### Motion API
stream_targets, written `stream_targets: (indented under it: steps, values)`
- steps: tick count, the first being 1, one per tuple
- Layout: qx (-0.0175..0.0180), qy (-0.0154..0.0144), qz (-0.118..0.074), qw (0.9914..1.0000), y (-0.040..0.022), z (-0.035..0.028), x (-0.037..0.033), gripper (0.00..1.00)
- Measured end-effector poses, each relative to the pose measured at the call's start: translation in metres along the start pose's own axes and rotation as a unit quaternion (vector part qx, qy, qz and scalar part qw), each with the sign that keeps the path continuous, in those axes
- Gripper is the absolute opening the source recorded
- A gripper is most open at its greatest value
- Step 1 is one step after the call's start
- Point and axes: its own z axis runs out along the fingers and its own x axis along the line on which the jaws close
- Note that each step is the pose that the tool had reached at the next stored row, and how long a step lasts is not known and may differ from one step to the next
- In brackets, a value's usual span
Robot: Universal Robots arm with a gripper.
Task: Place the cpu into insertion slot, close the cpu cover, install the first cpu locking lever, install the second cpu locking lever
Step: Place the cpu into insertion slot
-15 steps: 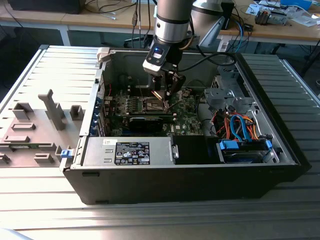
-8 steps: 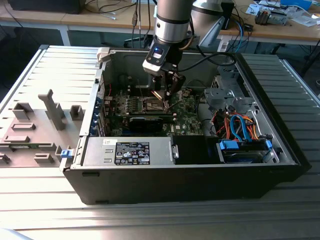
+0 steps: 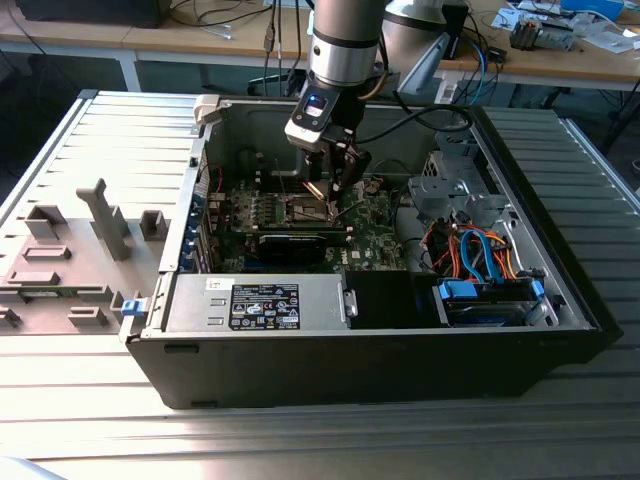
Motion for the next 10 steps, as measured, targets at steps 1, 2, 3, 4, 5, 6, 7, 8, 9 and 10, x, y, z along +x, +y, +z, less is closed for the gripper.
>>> stream_targets:
  steps: [1, 2, 3, 4, 5, 6, 7, 8, 9, 10]
  values:
    - [0.0000, 0.0000, 0.000, 1.00000, 0.0000, 0.0000, 0.0000, 0.54]
    - [0.0000, 0.0000, 0.000, 1.00000, 0.0000, 0.0000, 0.0000, 0.54]
    - [0.0000, 0.0000, 0.001, 1.00000, 0.0000, 0.0000, 0.0000, 0.54]
    - [0.0000, 0.0000, 0.001, 1.00000, 0.0000, 0.0000, 0.0000, 0.54]
    - [0.0000, 0.0000, 0.001, 1.00000, 0.0000, 0.0000, 0.0000, 0.54]
    - [0.0001, 0.0000, 0.002, 1.00000, 0.0000, 0.0000, 0.0000, 0.54]
    - [0.0001, 0.0001, 0.002, 1.00000, 0.0000, 0.0000, 0.0000, 0.54]
    - [0.0000, 0.0001, 0.002, 1.00000, 0.0000, 0.0001, 0.0000, 0.54]
    - [0.0000, 0.0002, 0.003, 1.00000, 0.0000, 0.0001, 0.0000, 0.54]
    - [0.0000, 0.0001, 0.003, 1.00000, 0.0000, 0.0001, 0.0000, 0.54]
